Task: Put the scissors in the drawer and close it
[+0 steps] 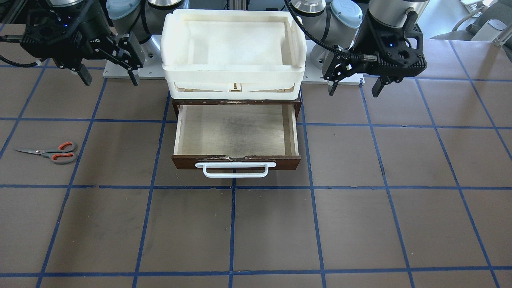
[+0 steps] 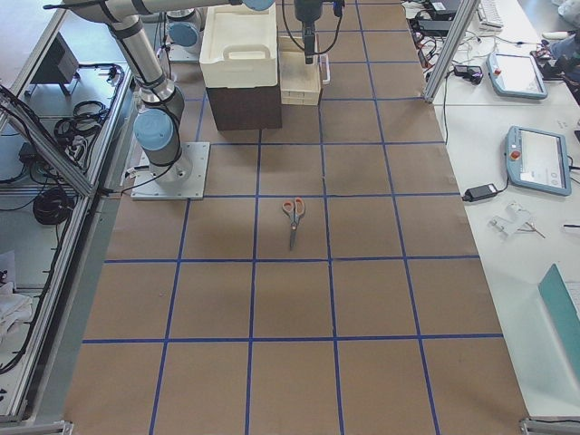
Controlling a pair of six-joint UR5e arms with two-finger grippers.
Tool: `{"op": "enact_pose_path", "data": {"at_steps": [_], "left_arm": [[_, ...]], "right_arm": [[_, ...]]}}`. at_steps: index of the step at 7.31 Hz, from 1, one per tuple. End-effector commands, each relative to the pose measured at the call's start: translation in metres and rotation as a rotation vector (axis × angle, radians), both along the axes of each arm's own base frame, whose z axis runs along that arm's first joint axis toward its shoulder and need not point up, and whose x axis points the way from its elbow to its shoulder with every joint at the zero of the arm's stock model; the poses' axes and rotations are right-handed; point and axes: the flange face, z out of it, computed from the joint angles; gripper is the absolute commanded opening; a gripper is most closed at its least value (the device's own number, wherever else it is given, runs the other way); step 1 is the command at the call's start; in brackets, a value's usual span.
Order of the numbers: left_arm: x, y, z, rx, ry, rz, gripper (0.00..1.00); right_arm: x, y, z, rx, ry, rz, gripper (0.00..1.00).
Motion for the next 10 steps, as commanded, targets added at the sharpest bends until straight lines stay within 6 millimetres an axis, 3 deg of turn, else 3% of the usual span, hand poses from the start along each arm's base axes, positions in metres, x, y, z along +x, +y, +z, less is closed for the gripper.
{"op": "enact_pose_path", "data": {"at_steps": [1,4,10], "left_arm": [[0.000,0.003,0.000,0.016,-0.003,0.000,1.00],[0.002,0.003,-0.001,0.018,-0.011,0.004,1.00],[0.000,0.002,-0.001,0.018,0.003,0.003,1.00]], "right_arm": [[-0.001,0.000,-0.001,0.004,0.007,0.006,1.00],[-0.003,0.005,0.002,0.010,0.019,0.015,1.00],[-0.004,-0.005,-0.003,0.004,0.003,-0.001,1.00]]}}
